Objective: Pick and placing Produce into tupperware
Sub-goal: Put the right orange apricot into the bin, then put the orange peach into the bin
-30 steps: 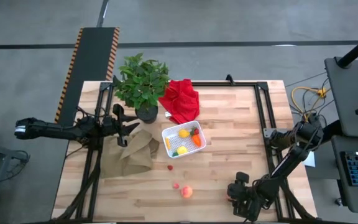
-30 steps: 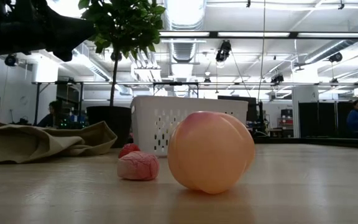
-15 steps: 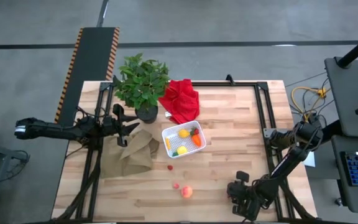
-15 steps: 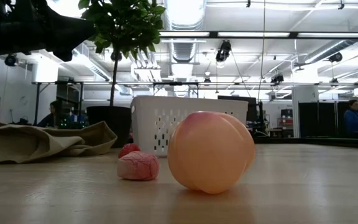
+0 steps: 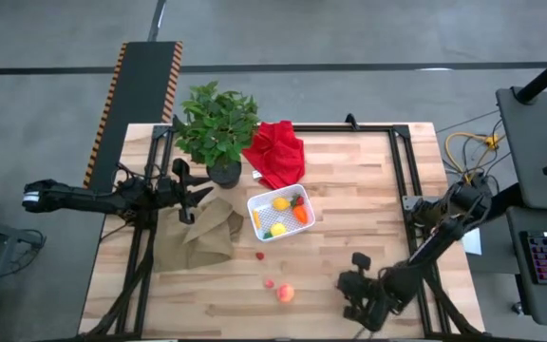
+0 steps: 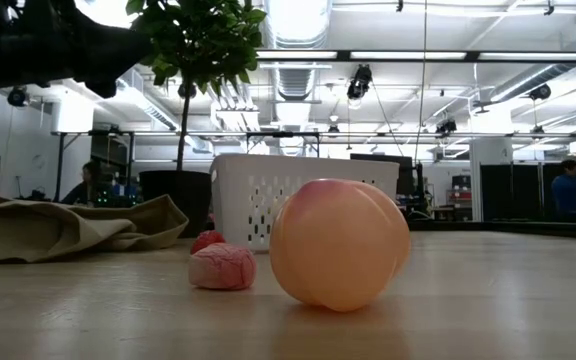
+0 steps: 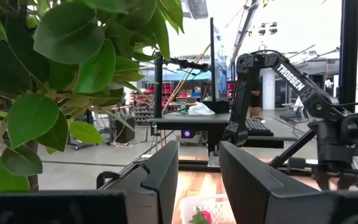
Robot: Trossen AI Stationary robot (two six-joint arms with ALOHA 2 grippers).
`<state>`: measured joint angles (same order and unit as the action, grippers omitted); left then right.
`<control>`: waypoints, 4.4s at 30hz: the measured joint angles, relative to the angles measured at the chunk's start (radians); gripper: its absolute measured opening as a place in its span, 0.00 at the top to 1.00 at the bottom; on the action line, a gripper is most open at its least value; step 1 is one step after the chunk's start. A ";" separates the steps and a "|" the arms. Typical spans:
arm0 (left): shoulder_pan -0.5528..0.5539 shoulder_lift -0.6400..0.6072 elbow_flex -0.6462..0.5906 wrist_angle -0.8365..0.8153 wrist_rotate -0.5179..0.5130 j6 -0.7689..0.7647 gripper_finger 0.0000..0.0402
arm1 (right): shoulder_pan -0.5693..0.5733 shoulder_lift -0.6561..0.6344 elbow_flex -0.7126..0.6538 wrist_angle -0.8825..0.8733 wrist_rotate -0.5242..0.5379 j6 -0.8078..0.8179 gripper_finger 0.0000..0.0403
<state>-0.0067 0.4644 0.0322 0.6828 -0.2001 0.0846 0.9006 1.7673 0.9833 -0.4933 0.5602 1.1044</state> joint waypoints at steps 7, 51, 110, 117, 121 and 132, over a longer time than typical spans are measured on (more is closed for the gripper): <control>0.000 0.000 0.000 0.074 0.000 0.000 0.74 | -0.208 -0.091 0.000 -0.014 0.067 -0.148 0.88; 0.000 0.011 0.000 0.079 0.001 0.025 0.74 | -0.906 -0.092 0.222 0.045 -0.354 -0.836 0.51; 0.000 0.043 0.021 0.074 0.000 0.131 0.74 | -0.358 0.113 0.527 -0.165 -0.362 -0.829 0.10; 0.000 0.058 0.011 0.070 0.001 0.081 0.74 | -0.352 0.276 0.678 -0.203 -0.413 -0.836 0.10; 0.000 0.064 0.011 0.070 0.001 0.079 0.74 | -0.354 0.332 0.723 -0.202 -0.405 -0.824 0.10; 0.000 0.085 0.010 0.069 0.003 -0.014 0.74 | -0.357 0.416 0.736 -0.182 -0.398 -0.784 0.10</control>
<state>-0.0071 0.5492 0.0422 0.7517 -0.1969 0.0709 0.5436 2.1830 1.7195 -0.6757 0.1619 0.3202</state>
